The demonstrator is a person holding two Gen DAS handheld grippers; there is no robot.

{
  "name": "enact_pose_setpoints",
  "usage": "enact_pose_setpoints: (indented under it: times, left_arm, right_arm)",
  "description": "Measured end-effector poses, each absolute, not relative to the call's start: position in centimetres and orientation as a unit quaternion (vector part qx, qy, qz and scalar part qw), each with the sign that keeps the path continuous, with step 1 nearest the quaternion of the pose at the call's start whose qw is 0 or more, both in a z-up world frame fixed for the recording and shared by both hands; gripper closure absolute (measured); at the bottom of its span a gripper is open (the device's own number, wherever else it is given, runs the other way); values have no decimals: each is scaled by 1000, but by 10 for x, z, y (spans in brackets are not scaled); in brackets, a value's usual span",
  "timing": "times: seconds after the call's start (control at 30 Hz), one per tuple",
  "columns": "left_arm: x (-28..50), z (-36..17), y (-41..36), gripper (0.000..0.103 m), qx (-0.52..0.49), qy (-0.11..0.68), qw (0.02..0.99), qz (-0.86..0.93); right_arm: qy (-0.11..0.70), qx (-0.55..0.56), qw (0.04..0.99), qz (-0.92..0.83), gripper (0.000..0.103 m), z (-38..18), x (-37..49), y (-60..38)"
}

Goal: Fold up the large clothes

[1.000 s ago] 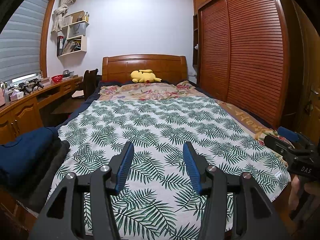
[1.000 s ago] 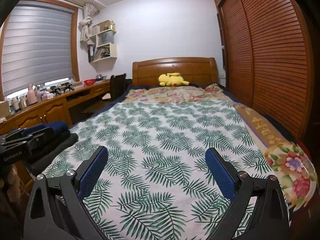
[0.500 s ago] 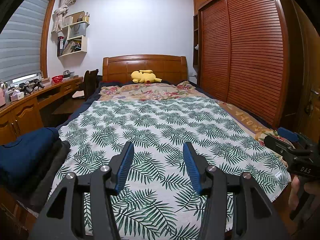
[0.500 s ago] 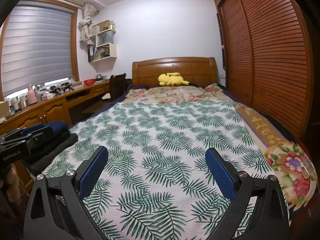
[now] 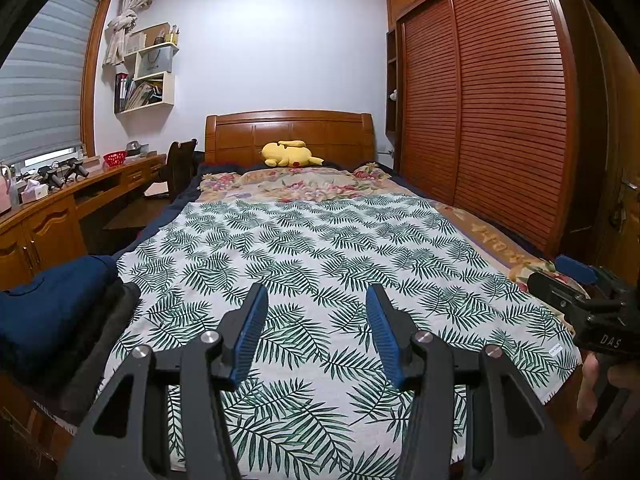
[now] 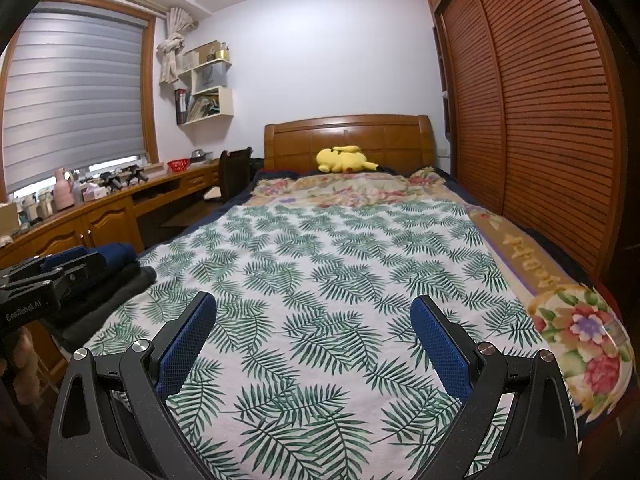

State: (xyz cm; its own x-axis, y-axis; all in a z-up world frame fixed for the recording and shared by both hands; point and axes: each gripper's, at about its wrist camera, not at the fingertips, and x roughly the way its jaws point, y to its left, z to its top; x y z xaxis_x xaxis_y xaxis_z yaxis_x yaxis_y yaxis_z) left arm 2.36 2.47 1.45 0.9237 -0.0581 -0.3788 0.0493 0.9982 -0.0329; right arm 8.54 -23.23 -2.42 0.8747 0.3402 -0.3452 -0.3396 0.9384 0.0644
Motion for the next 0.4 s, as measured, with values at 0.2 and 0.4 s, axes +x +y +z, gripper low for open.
enact_pose_setpoints:
  times: [0.2, 0.4]
  left_arm:
    - [23, 16, 25, 53, -11, 193, 981, -27]
    - [23, 16, 25, 53, -11, 193, 981, -27]
  right_arm:
    - [179, 1, 968, 175, 4, -24, 85, -232]
    - [179, 1, 968, 175, 4, -25, 85, -232]
